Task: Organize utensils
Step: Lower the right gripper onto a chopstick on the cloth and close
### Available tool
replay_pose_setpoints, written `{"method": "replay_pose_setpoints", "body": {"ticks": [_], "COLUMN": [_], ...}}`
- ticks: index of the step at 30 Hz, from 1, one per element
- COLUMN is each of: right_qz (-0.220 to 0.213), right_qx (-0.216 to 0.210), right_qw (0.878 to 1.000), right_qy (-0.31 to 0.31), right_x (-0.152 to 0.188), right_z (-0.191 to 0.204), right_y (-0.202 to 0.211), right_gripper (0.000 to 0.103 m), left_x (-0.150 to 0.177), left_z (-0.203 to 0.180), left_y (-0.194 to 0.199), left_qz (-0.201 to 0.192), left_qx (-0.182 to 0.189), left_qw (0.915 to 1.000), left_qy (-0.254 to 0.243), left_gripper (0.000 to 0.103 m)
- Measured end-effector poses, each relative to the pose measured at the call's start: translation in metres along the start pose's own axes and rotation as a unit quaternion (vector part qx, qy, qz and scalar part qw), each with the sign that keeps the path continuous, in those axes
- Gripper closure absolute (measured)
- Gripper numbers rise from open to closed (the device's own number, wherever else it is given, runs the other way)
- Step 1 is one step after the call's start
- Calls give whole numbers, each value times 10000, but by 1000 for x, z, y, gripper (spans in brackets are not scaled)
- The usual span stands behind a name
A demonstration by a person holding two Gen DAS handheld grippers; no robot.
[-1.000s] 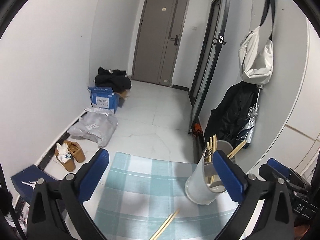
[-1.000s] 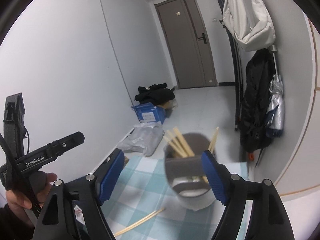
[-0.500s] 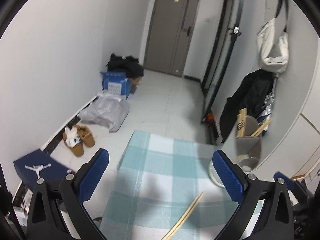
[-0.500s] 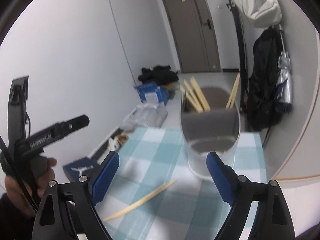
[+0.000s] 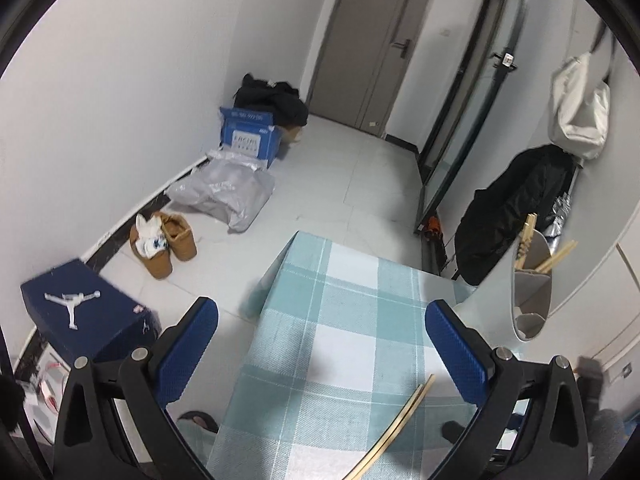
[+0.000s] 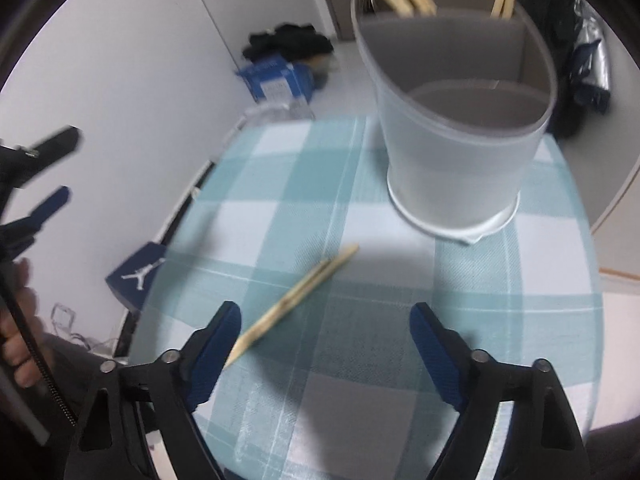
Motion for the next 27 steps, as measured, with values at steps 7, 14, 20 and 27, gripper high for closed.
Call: {"method": "replay_pose_setpoints", "body": {"ticks": [7,14,20,27], "right_qz": [481,605,1177,1454], "right_qx": [236,632,810,890], "right_qw": [9986,9957,9871,9817], "right_qy": [-54,307,722,845], "right_x": [-2,-4,-9,-18], "right_z": [4,22,23,16], "right_y": [-41,-56,-59,-61], "right_gripper": [65,77,85,87], "left_x": [-1,-1,-4,-5], "left_z": [10,17,23,22], "left_y": [-7,-11,-14,-16], "left_qz": [179,348,465,505], "left_qx": [-71,-44,-3,33], "left_qw": [9997,9990,9978,9974], "left_qy": [157,294,469,516], "left_gripper": [1,1,1,1]}}
Point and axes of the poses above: each gripper's, at about its wrist camera, not at the fingertips, and y roughly against the way its jaws point, z to its left, x to its underside, the point moved 1 cm from there along -y, roughly the way its jaws point, and after that the axes turned 14 degrees about -x, right-handed, at the moved point
